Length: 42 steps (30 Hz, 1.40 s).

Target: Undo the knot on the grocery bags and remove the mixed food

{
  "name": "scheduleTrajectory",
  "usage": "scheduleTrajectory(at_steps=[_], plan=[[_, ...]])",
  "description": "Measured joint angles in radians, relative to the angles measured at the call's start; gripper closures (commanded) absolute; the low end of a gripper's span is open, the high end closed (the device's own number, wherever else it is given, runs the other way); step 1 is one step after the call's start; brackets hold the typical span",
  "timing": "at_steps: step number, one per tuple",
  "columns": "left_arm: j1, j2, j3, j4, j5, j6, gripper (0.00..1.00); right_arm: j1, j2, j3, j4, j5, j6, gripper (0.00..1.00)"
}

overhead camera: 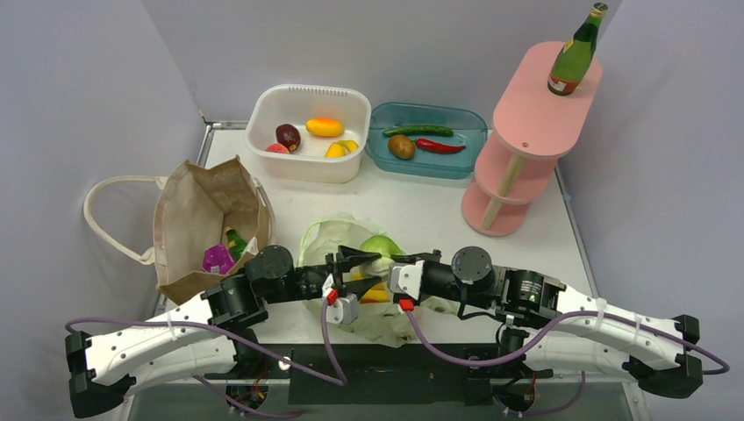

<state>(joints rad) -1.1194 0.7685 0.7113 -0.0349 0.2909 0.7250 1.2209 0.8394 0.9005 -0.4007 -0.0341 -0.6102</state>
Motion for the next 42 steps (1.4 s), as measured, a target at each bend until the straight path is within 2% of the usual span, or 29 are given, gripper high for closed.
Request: scheduleTrajectory(at_steps=[11, 19, 24, 30, 42], plan=[[-0.005, -0.241, 0.008, -0.217, -0.126, -0.056, 0.5, -0.065, -0.084, 0.055, -0.052, 0.045, 0.137, 1.0], [-0.005, -0.273, 0.015, -0.304, -0.208, -0.032, 0.48, -0.14, -0.04, 0.228, 0.0, 0.066, 0.317, 1.0], [-0.005, -0.216, 0.106, -0.359, -0.263, 0.002, 0.47, -0.32, 0.101, 0.37, 0.077, 0.128, 0.469, 1.0], [0.001, -0.07, 0.303, -0.384, -0.314, -0.036, 0.44, -0.498, 0.316, 0.415, 0.116, 0.185, 0.531, 1.0], [0.073, -0.045, 0.334, -0.526, -0.367, -0.153, 0.44, -0.595, 0.812, 0.543, 0.248, 0.324, 0.57, 1.0]])
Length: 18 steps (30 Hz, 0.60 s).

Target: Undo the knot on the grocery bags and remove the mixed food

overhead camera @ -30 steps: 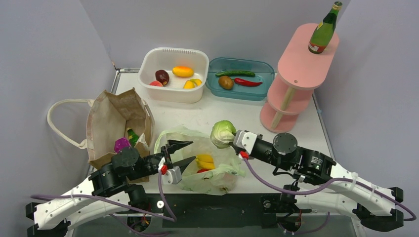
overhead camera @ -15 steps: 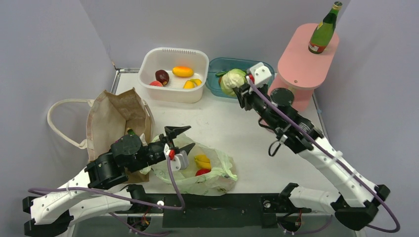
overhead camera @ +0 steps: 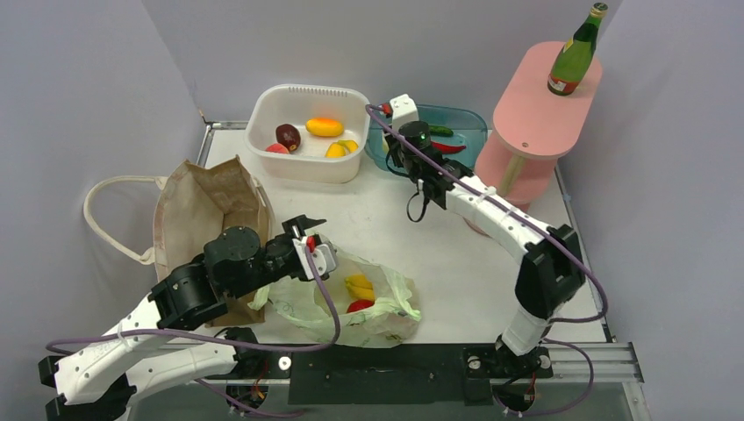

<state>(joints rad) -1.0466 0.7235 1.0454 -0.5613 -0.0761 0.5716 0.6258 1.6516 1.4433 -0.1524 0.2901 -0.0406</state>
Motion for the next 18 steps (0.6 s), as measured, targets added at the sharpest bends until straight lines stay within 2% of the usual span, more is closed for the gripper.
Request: scheduleTrajectory(at_steps=[6, 13, 15, 18], plan=[[0.062, 0.026, 0.018, -0.056, -0.003, -0.082, 0.43, -0.034, 0.217, 0.155, 0.09, 0.014, -0.013, 1.0], [0.115, 0.028, 0.023, -0.085, -0.007, -0.132, 0.43, -0.091, 0.391, 0.259, 0.138, 0.02, -0.026, 1.0], [0.126, 0.029, 0.029, -0.101, -0.007, -0.143, 0.43, -0.11, 0.435, 0.298, 0.143, 0.018, -0.027, 0.93], [0.134, 0.026, 0.033, -0.117, -0.007, -0.15, 0.43, -0.131, 0.483, 0.339, 0.151, 0.013, -0.032, 0.72]])
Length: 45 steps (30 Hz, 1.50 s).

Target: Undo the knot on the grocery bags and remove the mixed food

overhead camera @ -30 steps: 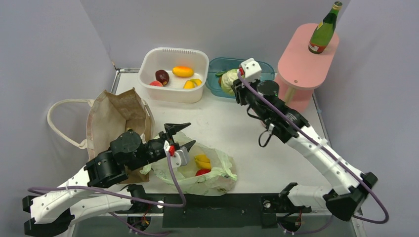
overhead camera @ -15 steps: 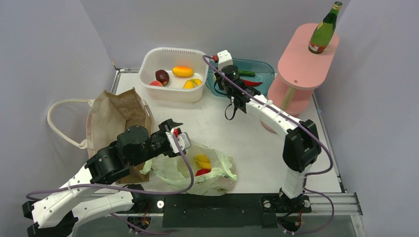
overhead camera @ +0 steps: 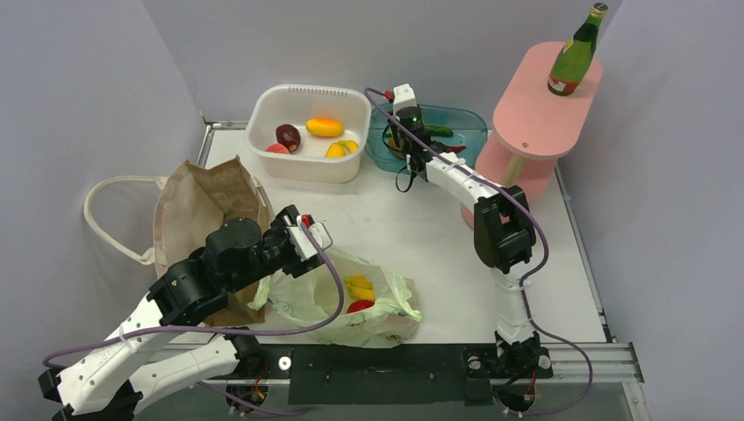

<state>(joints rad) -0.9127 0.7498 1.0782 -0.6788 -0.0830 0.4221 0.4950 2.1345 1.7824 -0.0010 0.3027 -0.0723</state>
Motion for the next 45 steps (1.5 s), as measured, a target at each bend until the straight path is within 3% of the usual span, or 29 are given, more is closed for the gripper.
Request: scheduleTrajectory(at_steps=[1, 4, 8, 11, 18, 24, 32, 37, 45], plan=[[0.001, -0.002, 0.0, -0.007, 0.0, 0.0, 0.43, -0.006, 0.011, 0.011, 0.0, 0.0, -0.002, 0.68], [0.005, -0.004, 0.0, -0.027, 0.0, 0.0, 0.43, -0.025, 0.034, 0.029, -0.002, 0.002, -0.009, 0.42], [0.005, -0.005, 0.0, -0.043, 0.0, 0.0, 0.42, -0.036, 0.037, 0.034, -0.011, -0.006, -0.023, 0.23], [0.005, -0.014, -0.002, -0.046, 0.0, 0.0, 0.42, -0.035, 0.032, 0.035, -0.019, -0.048, -0.027, 0.15], [0.007, -0.07, -0.05, -0.043, 0.001, 0.001, 0.42, -0.02, -0.059, 0.035, -0.103, -0.131, -0.052, 0.14], [0.013, -0.098, -0.096, -0.022, 0.031, 0.002, 0.43, 0.001, -0.29, -0.002, -0.253, -0.352, -0.025, 0.14], [0.018, -0.187, -0.151, -0.053, 0.178, 0.066, 0.49, 0.134, -0.724, -0.25, -0.449, -0.688, 0.083, 0.14], [0.018, -0.216, -0.194, -0.106, 0.292, 0.176, 0.48, 0.241, -0.836, -0.407, -0.544, -0.794, 0.156, 0.13], [0.016, -0.161, -0.263, -0.104, 0.403, 0.284, 0.47, 0.335, -0.892, -0.6, -0.666, -0.809, 0.205, 0.14]])
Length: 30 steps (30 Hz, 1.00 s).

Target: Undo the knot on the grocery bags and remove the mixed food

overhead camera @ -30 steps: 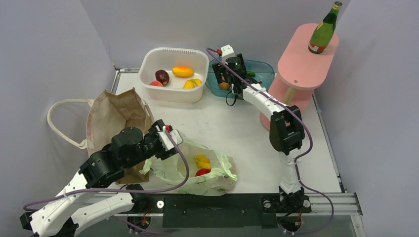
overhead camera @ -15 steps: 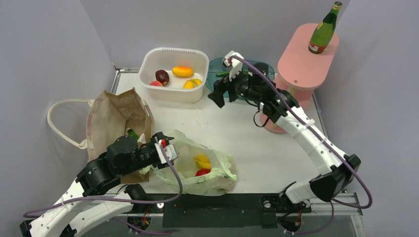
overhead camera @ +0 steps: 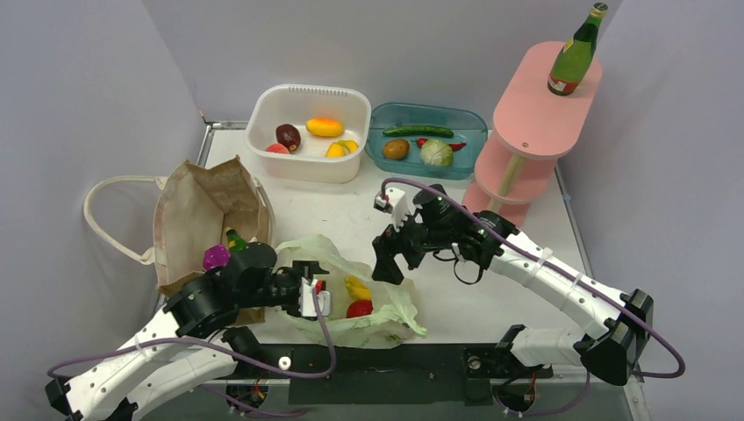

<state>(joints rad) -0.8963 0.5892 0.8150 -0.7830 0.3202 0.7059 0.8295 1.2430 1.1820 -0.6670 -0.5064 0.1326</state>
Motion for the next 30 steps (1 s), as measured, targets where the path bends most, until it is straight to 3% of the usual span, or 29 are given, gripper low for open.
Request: scheduleTrajectory(at_steps=[4, 5, 7, 8, 10, 14, 20, 24, 28, 30], plan=[[-0.015, 0.094, -0.045, 0.024, 0.017, 0.064, 0.47, 0.031, -0.034, -0.068, -0.024, 0.002, -0.006, 0.3], [-0.018, 0.103, -0.059, 0.026, 0.025, 0.079, 0.48, 0.036, -0.043, -0.082, -0.03, 0.005, -0.012, 0.42], [-0.023, 0.111, -0.108, 0.036, 0.04, 0.114, 0.5, 0.043, -0.065, -0.106, -0.049, 0.023, -0.031, 0.52], [-0.033, 0.107, -0.134, 0.035, 0.045, 0.125, 0.51, 0.044, -0.071, -0.108, -0.059, 0.026, -0.042, 0.5], [-0.066, 0.101, -0.167, 0.039, 0.045, 0.14, 0.51, 0.039, -0.076, -0.104, -0.066, 0.031, -0.048, 0.3], [-0.154, 0.116, -0.181, 0.067, 0.03, 0.141, 0.51, 0.008, -0.075, -0.04, -0.114, 0.011, -0.039, 0.19], [-0.17, 0.117, -0.181, 0.143, -0.002, 0.125, 0.51, -0.03, -0.133, 0.086, -0.094, -0.04, 0.082, 0.13], [-0.17, 0.089, -0.181, 0.166, -0.022, 0.125, 0.51, 0.059, -0.165, 0.092, -0.064, -0.047, 0.119, 0.1], [-0.172, 0.071, -0.179, 0.169, -0.038, 0.127, 0.51, 0.152, -0.116, 0.054, -0.06, -0.023, 0.085, 0.1], [-0.172, 0.07, -0.175, 0.169, -0.045, 0.126, 0.51, 0.167, -0.085, 0.007, -0.061, 0.013, 0.059, 0.17]])
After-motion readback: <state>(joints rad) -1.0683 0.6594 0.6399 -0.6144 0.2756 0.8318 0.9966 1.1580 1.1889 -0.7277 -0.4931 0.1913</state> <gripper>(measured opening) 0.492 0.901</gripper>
